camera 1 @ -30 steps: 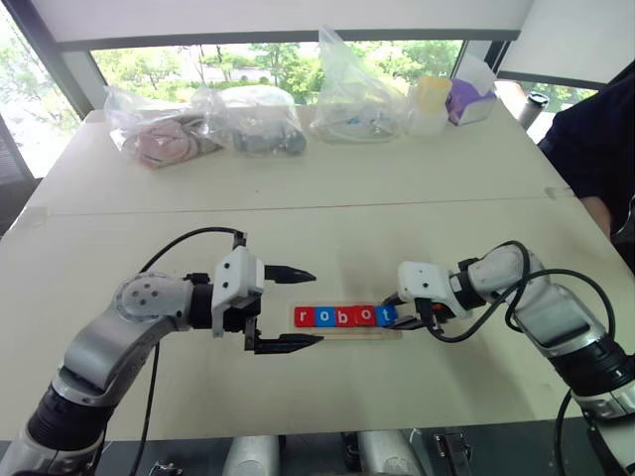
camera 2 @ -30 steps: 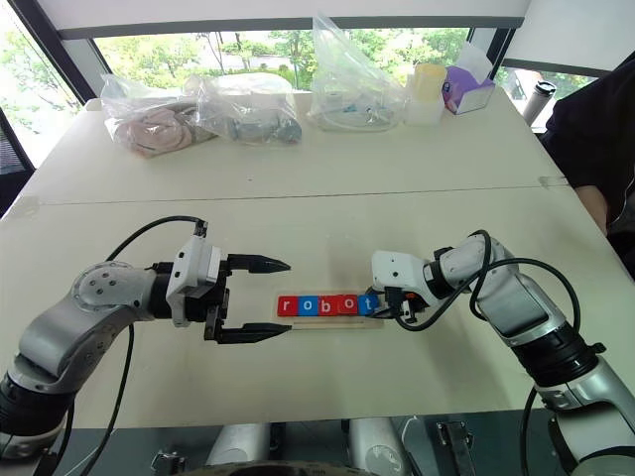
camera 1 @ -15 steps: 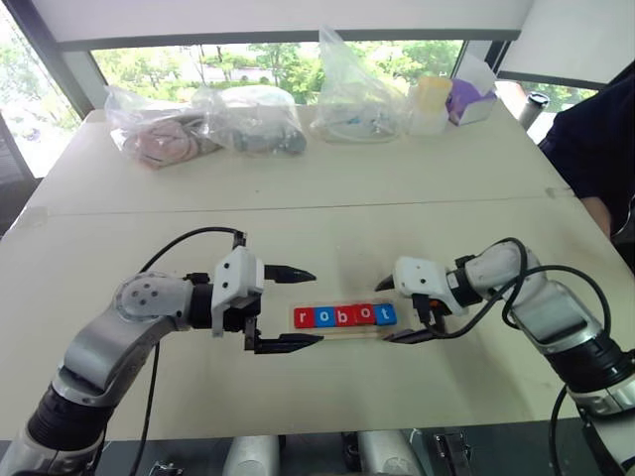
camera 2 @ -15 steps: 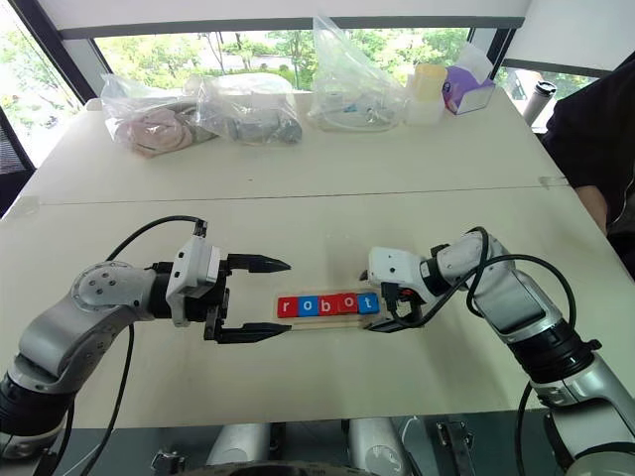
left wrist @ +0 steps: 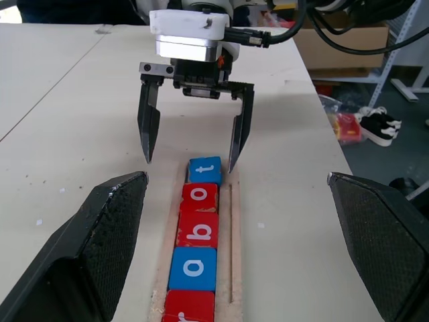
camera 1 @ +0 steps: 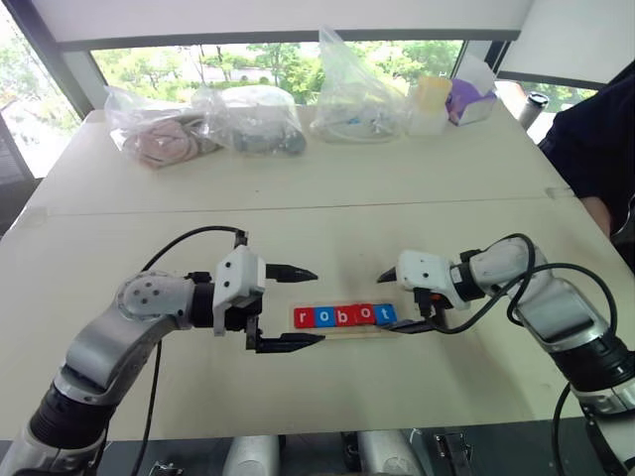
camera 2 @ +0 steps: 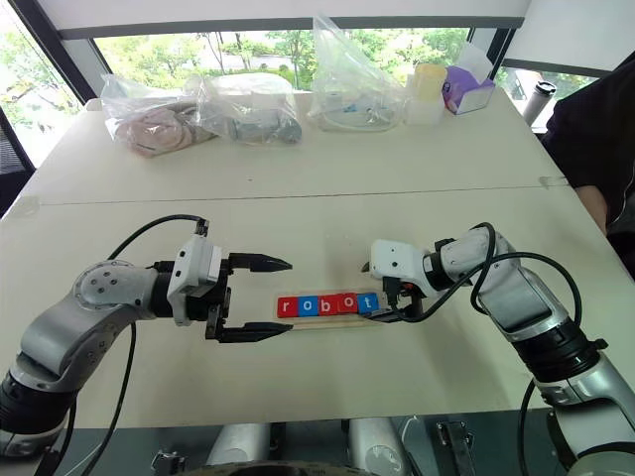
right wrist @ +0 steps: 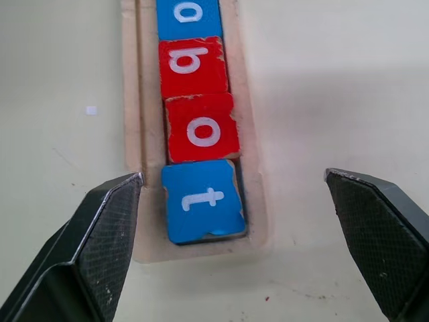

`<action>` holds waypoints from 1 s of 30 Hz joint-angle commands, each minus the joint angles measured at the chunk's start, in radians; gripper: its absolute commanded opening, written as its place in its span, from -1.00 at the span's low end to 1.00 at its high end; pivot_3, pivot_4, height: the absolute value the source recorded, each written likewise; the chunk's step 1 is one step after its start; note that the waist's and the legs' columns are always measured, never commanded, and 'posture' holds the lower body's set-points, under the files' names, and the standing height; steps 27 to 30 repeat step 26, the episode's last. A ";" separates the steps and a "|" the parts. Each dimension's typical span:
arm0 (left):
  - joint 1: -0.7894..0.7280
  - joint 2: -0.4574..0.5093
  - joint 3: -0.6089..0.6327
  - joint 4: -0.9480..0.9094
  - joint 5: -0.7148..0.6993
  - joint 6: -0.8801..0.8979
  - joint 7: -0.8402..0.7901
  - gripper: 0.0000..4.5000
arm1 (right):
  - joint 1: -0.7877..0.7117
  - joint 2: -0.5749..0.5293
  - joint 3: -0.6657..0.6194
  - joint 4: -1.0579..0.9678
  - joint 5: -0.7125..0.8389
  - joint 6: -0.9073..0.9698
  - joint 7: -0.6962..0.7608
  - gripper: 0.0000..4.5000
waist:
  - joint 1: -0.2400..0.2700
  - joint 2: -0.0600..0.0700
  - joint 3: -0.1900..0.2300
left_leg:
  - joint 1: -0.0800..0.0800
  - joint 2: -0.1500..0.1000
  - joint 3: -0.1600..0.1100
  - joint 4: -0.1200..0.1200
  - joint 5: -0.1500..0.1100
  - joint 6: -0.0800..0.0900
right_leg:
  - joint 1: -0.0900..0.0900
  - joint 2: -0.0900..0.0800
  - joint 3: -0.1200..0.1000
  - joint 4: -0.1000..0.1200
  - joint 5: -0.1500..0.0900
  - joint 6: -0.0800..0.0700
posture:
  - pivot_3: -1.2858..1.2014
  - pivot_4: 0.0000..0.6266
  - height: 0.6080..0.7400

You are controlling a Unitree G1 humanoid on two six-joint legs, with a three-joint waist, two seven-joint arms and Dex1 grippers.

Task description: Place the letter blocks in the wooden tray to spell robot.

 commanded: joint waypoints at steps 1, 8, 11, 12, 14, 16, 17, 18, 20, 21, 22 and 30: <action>-0.006 0.002 0.009 -0.018 0.000 -0.012 -0.003 1.00 | -0.034 0.027 -0.004 0.038 -0.011 -0.032 -0.023 0.99 | -0.001 0.000 0.000 | 0.000 0.000 0.000 0.000 0.000 0.000 | 0.000 0.000 0.000 0.000 0.000 0.000 | 0.03 -0.52 0.98; 0.022 0.023 0.031 -0.035 -0.012 0.008 0.004 1.00 | -0.041 0.019 -0.019 -0.012 0.031 0.011 0.026 0.99 | 0.000 0.000 0.000 | 0.000 0.000 0.000 0.000 0.000 0.000 | 0.000 0.000 0.000 0.000 0.000 0.000 | 0.03 -0.52 0.98; 0.055 0.057 0.057 -0.040 -0.014 0.023 0.007 1.00 | -0.017 -0.014 -0.064 -0.092 0.090 0.086 0.046 0.99 | 0.000 0.000 0.000 | 0.000 0.000 0.000 0.000 0.000 0.000 | 0.000 0.000 0.000 0.000 0.000 0.000 | 0.03 -0.52 0.98; 0.062 0.067 0.065 -0.040 -0.018 0.029 0.007 1.00 | -0.008 -0.026 -0.078 -0.115 0.105 0.105 0.046 0.99 | 0.001 0.000 0.000 | 0.000 0.000 -0.001 0.000 0.000 0.000 | 0.000 0.000 0.000 0.000 0.000 0.000 | 0.03 -0.52 0.98; 0.079 0.083 0.089 -0.046 -0.028 0.037 0.011 1.00 | 0.020 -0.056 -0.117 -0.170 0.146 0.156 0.044 0.99 | 0.003 0.000 0.000 | 0.000 0.000 -0.001 0.000 0.000 0.000 | 0.000 0.000 -0.001 0.000 0.000 0.000 | 0.03 -0.52 0.98; 0.095 0.097 0.119 -0.052 -0.038 0.050 0.018 1.00 | 0.060 -0.092 -0.175 -0.231 0.196 0.212 0.040 0.99 | 0.004 0.000 0.000 | 0.000 0.000 -0.001 0.000 0.000 0.000 | 0.000 0.000 -0.001 0.000 0.000 0.000 | 0.03 -0.52 0.98; 0.104 0.110 0.134 -0.056 -0.041 0.060 0.020 1.00 | 0.082 -0.114 -0.209 -0.260 0.222 0.242 0.040 0.99 | 0.004 0.000 0.000 | 0.000 0.000 -0.001 0.000 0.000 0.000 | 0.000 0.000 -0.001 0.000 0.000 0.000 | 0.03 -0.52 0.98; 0.114 0.116 0.151 -0.059 -0.046 0.065 0.023 1.00 | 0.104 -0.132 -0.240 -0.286 0.245 0.265 0.039 0.99 | 0.004 0.000 0.000 | 0.000 0.000 -0.001 0.000 0.000 0.000 | 0.000 -0.001 -0.001 0.000 0.000 0.000 | 0.03 -0.52 0.98; 0.136 0.126 0.186 -0.065 -0.064 0.073 0.025 1.00 | 0.138 -0.161 -0.295 -0.325 0.292 0.314 0.029 0.99 | 0.003 0.000 0.000 | 0.000 0.000 0.000 0.000 0.000 0.000 | 0.000 -0.001 -0.001 0.000 0.000 0.000 | 0.03 -0.52 0.98; 0.153 0.134 0.206 -0.068 -0.070 0.075 0.023 1.00 | 0.156 -0.172 -0.326 -0.341 0.316 0.341 0.022 0.99 | 0.001 0.000 0.000 | 0.000 0.000 0.000 0.000 0.000 0.000 | 0.000 -0.001 -0.001 0.000 0.000 0.000 | 0.03 -0.52 0.98; 0.170 0.142 0.222 -0.070 -0.075 0.078 0.021 1.00 | 0.173 -0.181 -0.356 -0.354 0.340 0.365 0.015 0.99 | 0.000 0.000 0.000 | 0.000 0.000 0.000 0.000 0.000 0.000 | 0.000 -0.001 -0.001 0.000 0.000 -0.001 | 0.03 -0.52 0.98; 0.217 0.164 0.257 -0.070 -0.084 0.072 0.003 1.00 | 0.245 -0.199 -0.447 -0.396 0.418 0.434 -0.016 0.99 | 0.001 0.000 0.000 | 0.001 0.001 0.000 -0.001 0.000 0.000 | 0.000 0.000 -0.001 0.000 -0.002 -0.003 | 0.03 -0.52 0.98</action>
